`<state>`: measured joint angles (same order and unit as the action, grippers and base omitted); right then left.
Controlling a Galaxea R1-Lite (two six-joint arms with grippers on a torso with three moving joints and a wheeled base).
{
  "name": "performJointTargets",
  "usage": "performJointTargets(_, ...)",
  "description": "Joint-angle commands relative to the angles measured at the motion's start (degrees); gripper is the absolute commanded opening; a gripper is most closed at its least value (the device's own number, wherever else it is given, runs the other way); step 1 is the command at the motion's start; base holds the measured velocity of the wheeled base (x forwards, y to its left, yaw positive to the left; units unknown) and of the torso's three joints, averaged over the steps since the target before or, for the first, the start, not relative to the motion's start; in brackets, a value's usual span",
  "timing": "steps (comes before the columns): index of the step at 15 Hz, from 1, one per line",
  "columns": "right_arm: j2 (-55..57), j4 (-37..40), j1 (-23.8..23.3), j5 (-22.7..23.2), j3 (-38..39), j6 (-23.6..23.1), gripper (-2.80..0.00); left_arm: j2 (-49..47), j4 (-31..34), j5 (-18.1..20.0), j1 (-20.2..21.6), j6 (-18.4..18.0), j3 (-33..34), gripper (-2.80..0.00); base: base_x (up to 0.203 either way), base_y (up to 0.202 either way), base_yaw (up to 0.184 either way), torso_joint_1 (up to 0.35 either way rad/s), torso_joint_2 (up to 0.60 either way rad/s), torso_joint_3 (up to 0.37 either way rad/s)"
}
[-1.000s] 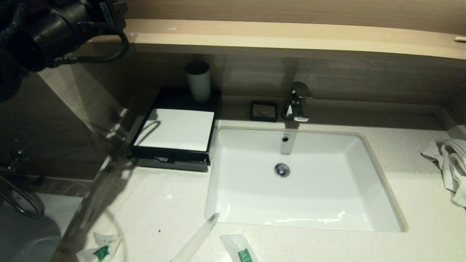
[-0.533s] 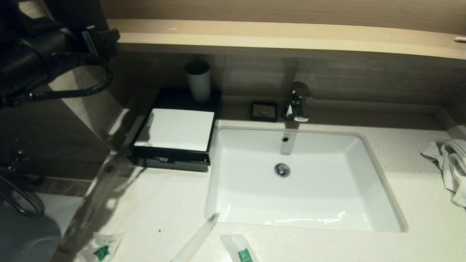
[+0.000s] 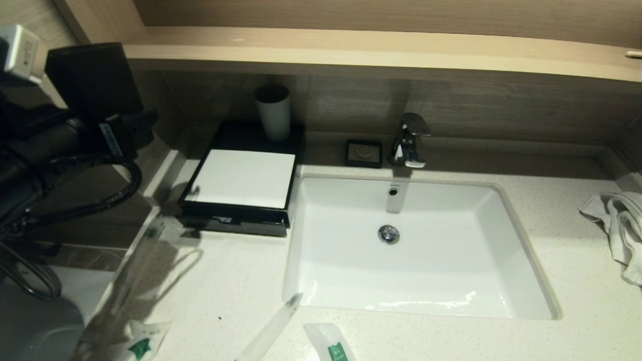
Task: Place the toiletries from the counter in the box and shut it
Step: Place the cup on the storage box
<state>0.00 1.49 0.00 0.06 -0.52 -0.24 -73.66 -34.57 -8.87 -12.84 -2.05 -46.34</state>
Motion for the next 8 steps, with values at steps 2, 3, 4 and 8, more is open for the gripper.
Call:
performJointTargets(2, 0.0, 0.0, 0.0, 0.0, 0.0, 0.0, -2.8, 2.3, -0.6, 0.0, -0.1, -0.1, 5.1, -2.8, 0.0, 0.0, 0.0, 0.0, 0.0, 0.0)
performJointTargets(3, 0.0, 0.0, -0.1, 0.0, 0.0, 0.0, -2.8, 2.2, -0.6, 0.0, -0.5, -0.1, 6.3, -2.8, 0.0, 0.0, 0.0, 0.0, 0.0, 0.0)
performJointTargets(4, 0.0, 0.0, 0.0, 0.0, 0.0, 0.0, -2.8, 2.3, -0.6, -0.1, -1.3, -0.1, 7.7, -2.8, 0.0, 0.0, 0.0, 0.0, 0.0, 0.0)
performJointTargets(8, 0.0, 0.0, 0.0, 0.0, 0.0, 0.0, -2.8, 0.2, -4.7, -0.2, -2.0, -0.1, 13.8, -2.8, 0.0, 0.0, 0.0, 0.0, 0.0, 0.0)
